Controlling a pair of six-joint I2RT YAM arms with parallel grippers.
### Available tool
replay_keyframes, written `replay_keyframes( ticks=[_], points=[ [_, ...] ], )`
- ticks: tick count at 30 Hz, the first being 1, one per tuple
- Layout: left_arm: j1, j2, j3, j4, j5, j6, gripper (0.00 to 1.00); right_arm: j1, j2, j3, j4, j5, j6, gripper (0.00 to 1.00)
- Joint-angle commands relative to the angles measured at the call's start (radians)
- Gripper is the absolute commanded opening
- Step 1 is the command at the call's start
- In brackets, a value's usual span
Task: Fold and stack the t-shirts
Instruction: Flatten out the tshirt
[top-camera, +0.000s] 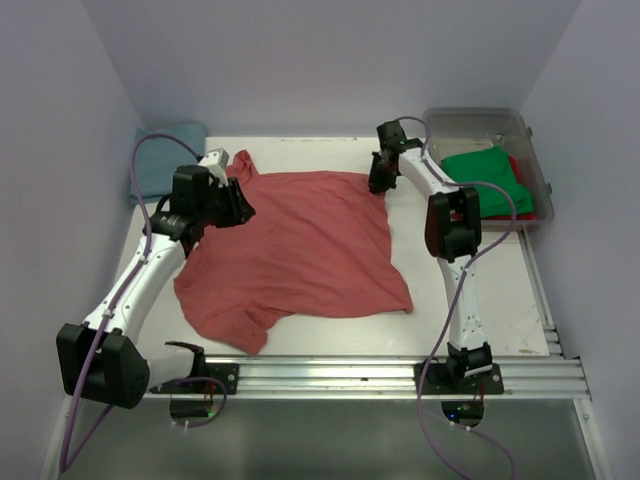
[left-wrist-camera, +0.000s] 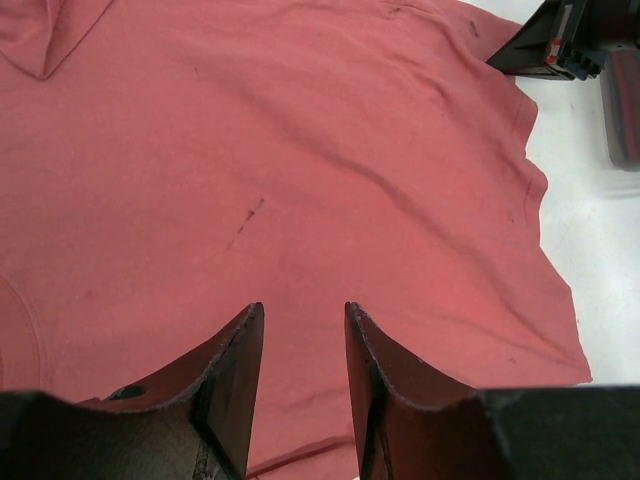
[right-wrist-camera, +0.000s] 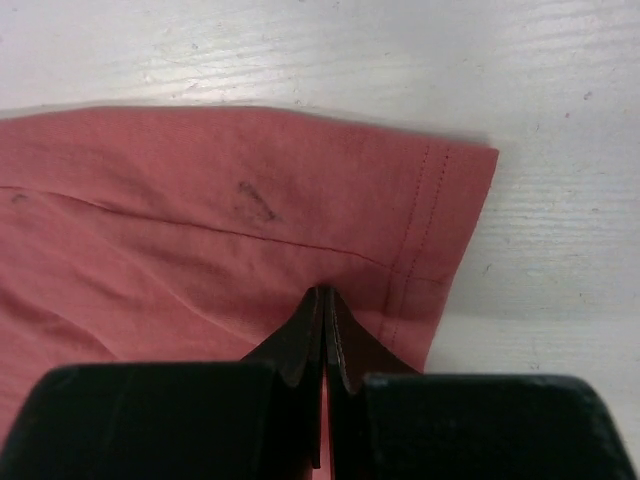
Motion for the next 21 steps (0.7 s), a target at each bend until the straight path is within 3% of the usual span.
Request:
replay_keyframes(
  ticks=[1, 6, 13, 21],
  points=[
    [-0.006, 0.013, 0.040, 0.039, -0.014, -0.005, 0.41, 0.000, -0.007, 0.030, -0.019, -0.044, -0.015, 0.00],
    [-0.006, 0.021, 0.040, 0.038, -0.003, -0.007, 0.41, -0.006, 0.012, 0.061, -0.060, 0.065, 0.005, 0.00],
    [-0.006, 0.022, 0.026, 0.039, 0.007, -0.008, 0.41, -0.049, 0.162, 0.295, -0.208, 0.264, 0.169, 0.00],
    [-0.005, 0.025, 0.020, 0.024, 0.004, 0.001, 0.41, -0.128, 0.245, 0.325, -0.128, 0.242, 0.194, 0.00]
  ],
)
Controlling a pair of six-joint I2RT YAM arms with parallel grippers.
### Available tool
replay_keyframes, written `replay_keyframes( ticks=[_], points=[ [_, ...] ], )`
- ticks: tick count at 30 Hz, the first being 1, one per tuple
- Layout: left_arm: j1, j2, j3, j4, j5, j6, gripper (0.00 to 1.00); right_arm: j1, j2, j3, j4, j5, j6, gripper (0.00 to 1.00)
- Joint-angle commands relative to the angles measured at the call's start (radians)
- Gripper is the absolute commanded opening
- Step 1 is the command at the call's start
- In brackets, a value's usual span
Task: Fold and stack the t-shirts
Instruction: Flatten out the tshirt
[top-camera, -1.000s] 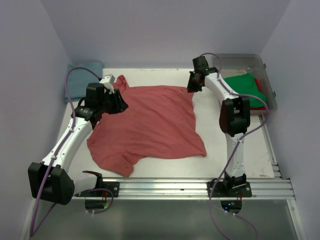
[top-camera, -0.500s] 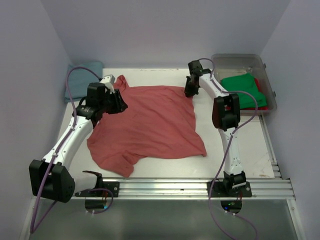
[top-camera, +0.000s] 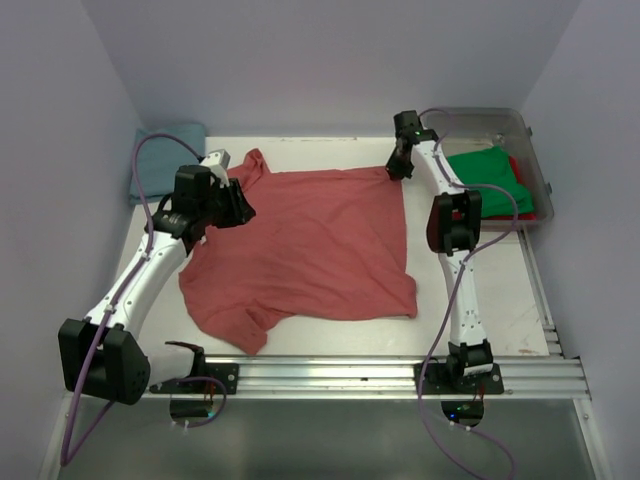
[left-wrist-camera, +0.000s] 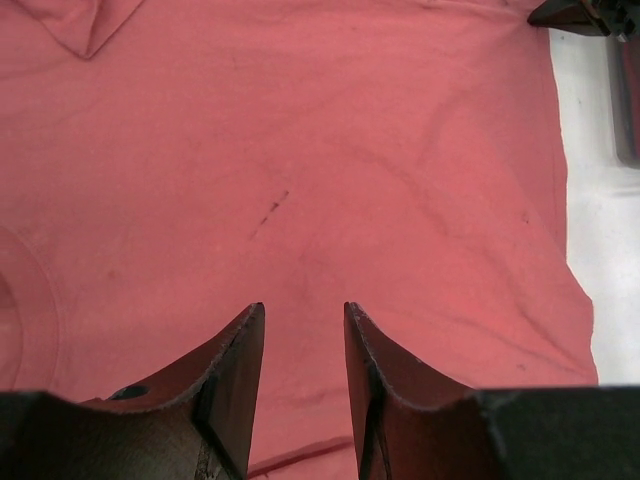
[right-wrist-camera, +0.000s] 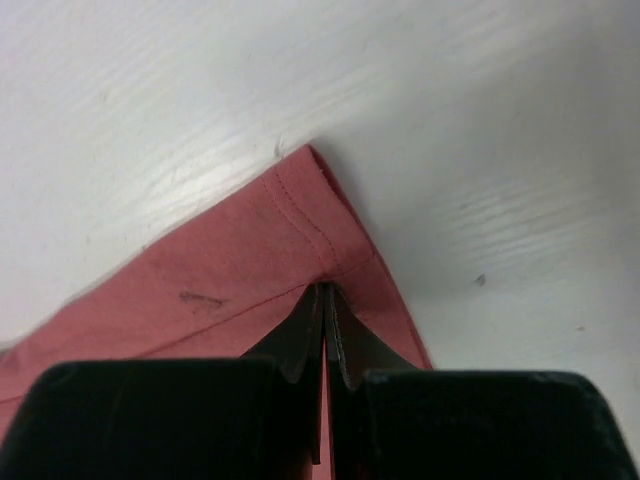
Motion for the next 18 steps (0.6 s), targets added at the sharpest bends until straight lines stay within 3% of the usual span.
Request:
replay_keyframes(
  ticks=[1, 15, 18],
  points=[
    [-0.005, 0.006, 0.019, 0.025, 0.005, 0.005, 0.41, -0.054, 0.081, 0.034, 0.008, 0.052, 0.014, 0.00],
    [-0.006, 0.087, -0.003, 0.074, 0.028, -0.002, 0.38, -0.059, 0.113, 0.077, 0.322, 0.133, -0.013, 0.00],
    [-0.006, 0.093, -0.020, 0.118, 0.025, 0.007, 0.37, -0.056, 0.086, 0.017, 0.464, 0.152, -0.033, 0.00]
  ],
)
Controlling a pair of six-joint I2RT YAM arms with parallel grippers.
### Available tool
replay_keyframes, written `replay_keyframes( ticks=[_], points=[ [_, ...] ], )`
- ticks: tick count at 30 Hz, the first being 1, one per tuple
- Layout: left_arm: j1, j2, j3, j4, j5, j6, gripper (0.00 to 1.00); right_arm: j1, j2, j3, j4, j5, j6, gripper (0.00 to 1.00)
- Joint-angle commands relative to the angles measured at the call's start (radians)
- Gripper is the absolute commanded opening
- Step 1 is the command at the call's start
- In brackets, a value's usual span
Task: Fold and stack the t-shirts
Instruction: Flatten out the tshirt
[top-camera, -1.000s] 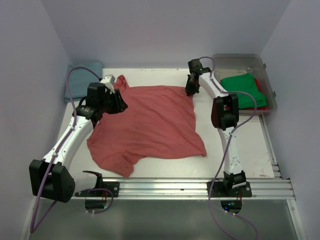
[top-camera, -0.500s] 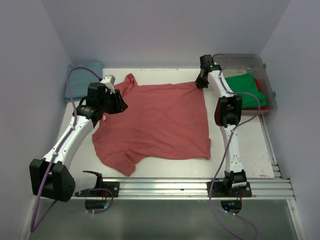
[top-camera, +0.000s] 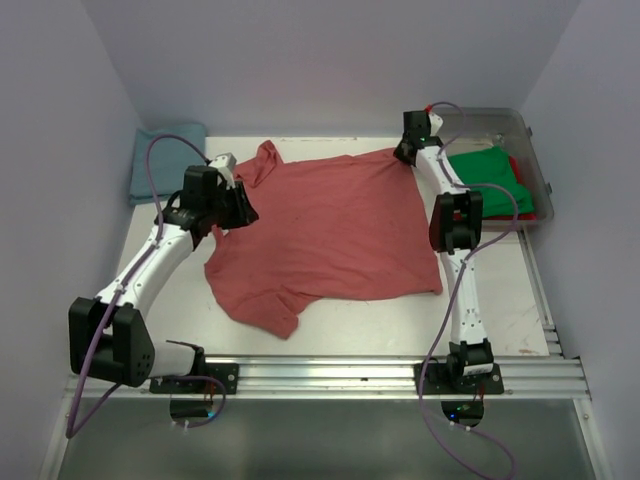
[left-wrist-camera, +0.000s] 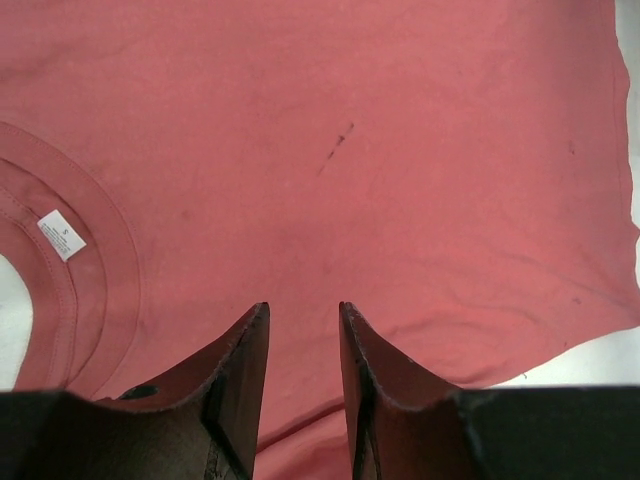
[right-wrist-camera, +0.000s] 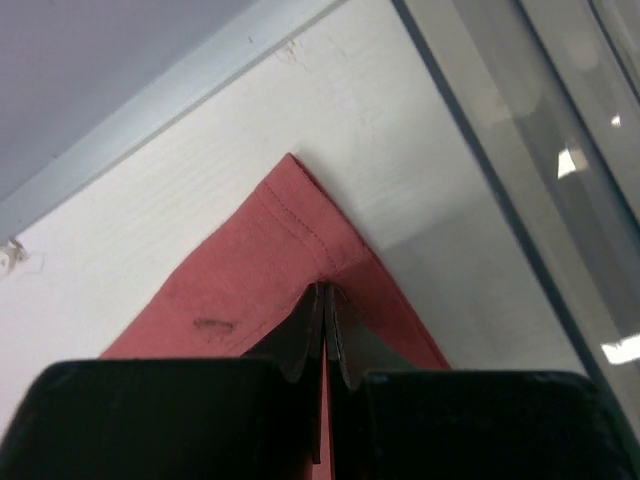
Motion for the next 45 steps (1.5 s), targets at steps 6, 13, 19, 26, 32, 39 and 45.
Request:
replay_keyframes(
  ticks=[6, 13, 19, 26, 32, 39, 45],
  points=[
    [-0.006, 0.026, -0.042, 0.197, 0.001, 0.019, 0.36, 0.047, -0.276, -0.489, 0.873, 0.002, -0.149, 0.00],
    [-0.005, -0.001, -0.024, 0.211, 0.009, 0.027, 0.33, 0.117, -0.535, -0.723, 1.235, -0.040, -0.232, 0.00],
    [-0.006, -0.071, -0.028, 0.170, 0.012, 0.036, 0.33, 0.205, -0.761, -0.945, 1.198, -0.011, -0.367, 0.00],
    [-0.084, -0.092, -0.019, -0.150, 0.019, -0.021, 0.26, 0.287, -1.068, -1.081, 0.460, -0.028, -0.335, 0.00],
    [-0.363, -0.130, -0.114, -0.258, -0.025, -0.175, 0.25, 0.318, -1.333, -1.392, 0.277, -0.121, -0.249, 0.00],
    [-0.782, -0.132, -0.171, -0.303, -0.132, -0.465, 0.44, 0.339, -1.638, -1.534, 0.112, -0.058, -0.264, 0.54],
    [-1.020, -0.115, -0.241, -0.356, -0.278, -0.599, 0.65, 0.341, -1.758, -1.627, 0.078, -0.029, -0.280, 0.73]
  ],
)
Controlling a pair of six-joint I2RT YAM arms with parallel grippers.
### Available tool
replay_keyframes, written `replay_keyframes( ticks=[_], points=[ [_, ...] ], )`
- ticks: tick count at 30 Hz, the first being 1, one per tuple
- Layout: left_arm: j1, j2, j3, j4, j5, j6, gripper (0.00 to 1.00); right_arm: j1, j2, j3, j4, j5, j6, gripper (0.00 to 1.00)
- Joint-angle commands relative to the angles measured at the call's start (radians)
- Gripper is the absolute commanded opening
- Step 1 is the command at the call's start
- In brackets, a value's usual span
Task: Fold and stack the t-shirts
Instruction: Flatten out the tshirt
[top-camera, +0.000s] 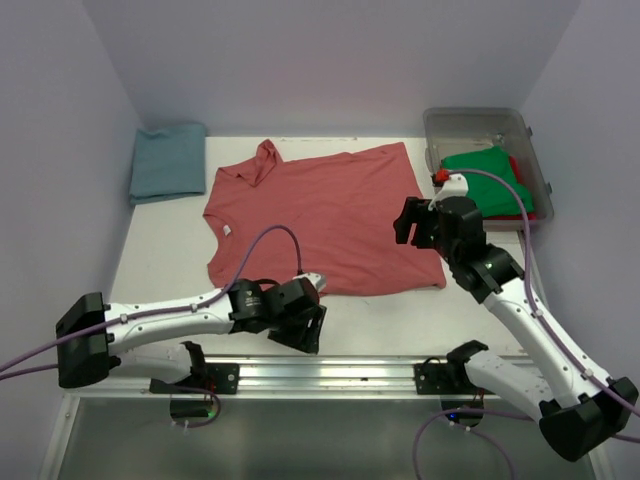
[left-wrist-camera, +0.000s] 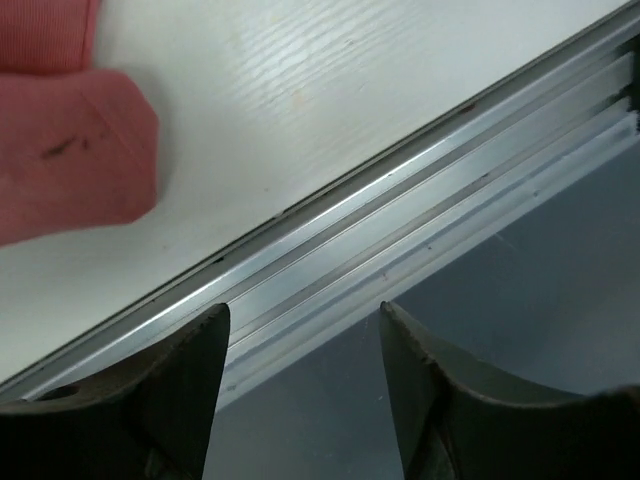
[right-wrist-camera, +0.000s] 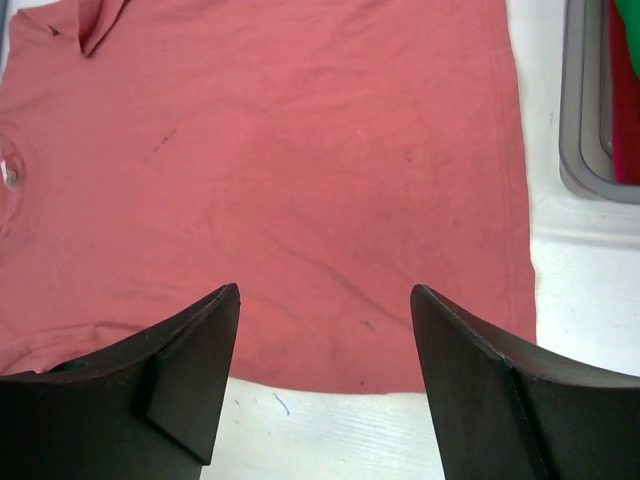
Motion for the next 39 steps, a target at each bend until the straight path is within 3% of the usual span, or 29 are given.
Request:
replay_keyframes(
  ticks=[1, 4, 10, 20, 23, 26, 27, 30, 33, 39],
  points=[
    [-0.057, -0.004, -0.079, -0.025, -0.129, -0.142, 0.67, 0.002, -0.015, -0.059, -0.042, 0.017, -0.007, 0.73],
    [-0.057, 0.006, -0.146, 0.020, -0.238, -0.160, 0.69, 0.002, -0.012, -0.072, -0.034, 0.007, 0.009, 0.74],
    [-0.055, 0.095, -0.110, 0.075, -0.400, -0.119, 0.71, 0.002, -0.003, -0.070, -0.028, -0.019, 0.009, 0.74],
    [-0.055, 0.137, -0.087, 0.158, -0.441, -0.014, 0.71, 0.000, -0.022, -0.076, -0.047, -0.005, 0.018, 0.73],
    [-0.055, 0.129, -0.076, 0.152, -0.462, 0.001, 0.64, 0.002, -0.020, -0.081, -0.048, -0.008, 0.021, 0.72],
    [-0.055, 0.138, -0.064, 0.131, -0.482, 0.007, 0.48, 0.000, -0.017, -0.085, -0.048, -0.009, 0.021, 0.70],
    [-0.055, 0.141, -0.061, 0.122, -0.484, 0.009, 0.37, 0.000, -0.017, -0.087, -0.048, -0.011, 0.019, 0.70],
    [-0.055, 0.141, -0.045, 0.097, -0.494, 0.006, 0.17, 0.000, -0.017, -0.088, -0.045, -0.013, 0.021, 0.69],
    [-0.055, 0.131, -0.036, 0.072, -0.514, -0.004, 0.08, 0.002, -0.017, -0.090, -0.042, -0.013, 0.021, 0.68],
    [-0.055, 0.118, -0.019, 0.023, -0.546, -0.011, 0.00, 0.002, -0.018, -0.093, -0.044, -0.010, 0.021, 0.68]
  ],
)
